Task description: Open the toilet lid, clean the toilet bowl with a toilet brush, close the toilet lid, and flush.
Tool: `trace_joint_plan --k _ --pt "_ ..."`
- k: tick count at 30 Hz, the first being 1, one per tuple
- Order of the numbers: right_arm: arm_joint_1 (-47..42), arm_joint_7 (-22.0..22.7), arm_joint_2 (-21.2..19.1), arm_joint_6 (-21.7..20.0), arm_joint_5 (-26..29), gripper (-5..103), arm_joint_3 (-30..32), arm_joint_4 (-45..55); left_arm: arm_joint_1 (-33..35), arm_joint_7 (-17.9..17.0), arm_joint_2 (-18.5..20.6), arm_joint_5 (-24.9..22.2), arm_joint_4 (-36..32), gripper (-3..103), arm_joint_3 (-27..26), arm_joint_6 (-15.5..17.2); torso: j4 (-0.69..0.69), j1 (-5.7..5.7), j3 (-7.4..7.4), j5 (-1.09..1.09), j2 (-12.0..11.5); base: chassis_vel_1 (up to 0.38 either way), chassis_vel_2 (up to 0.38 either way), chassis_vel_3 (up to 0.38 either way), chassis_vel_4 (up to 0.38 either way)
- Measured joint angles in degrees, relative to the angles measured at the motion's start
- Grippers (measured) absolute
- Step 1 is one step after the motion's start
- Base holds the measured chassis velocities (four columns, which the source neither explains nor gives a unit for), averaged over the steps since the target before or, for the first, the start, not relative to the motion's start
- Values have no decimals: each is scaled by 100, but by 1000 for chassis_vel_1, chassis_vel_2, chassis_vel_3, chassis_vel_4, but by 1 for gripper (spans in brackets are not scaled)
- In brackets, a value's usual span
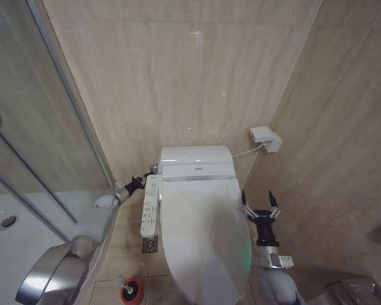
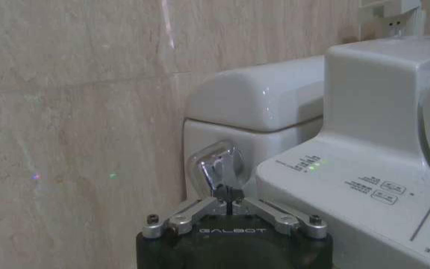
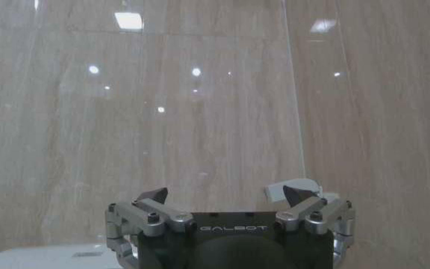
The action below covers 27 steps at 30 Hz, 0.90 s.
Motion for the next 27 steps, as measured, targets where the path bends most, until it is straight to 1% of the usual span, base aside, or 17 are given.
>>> trace_joint_plan --k 27 --pt "21 -6 -3 10 -14 100 -19 -43 -43 -9 -43 32 81 0 -11 12 -1 0 0 0 0 0 0 0 0"
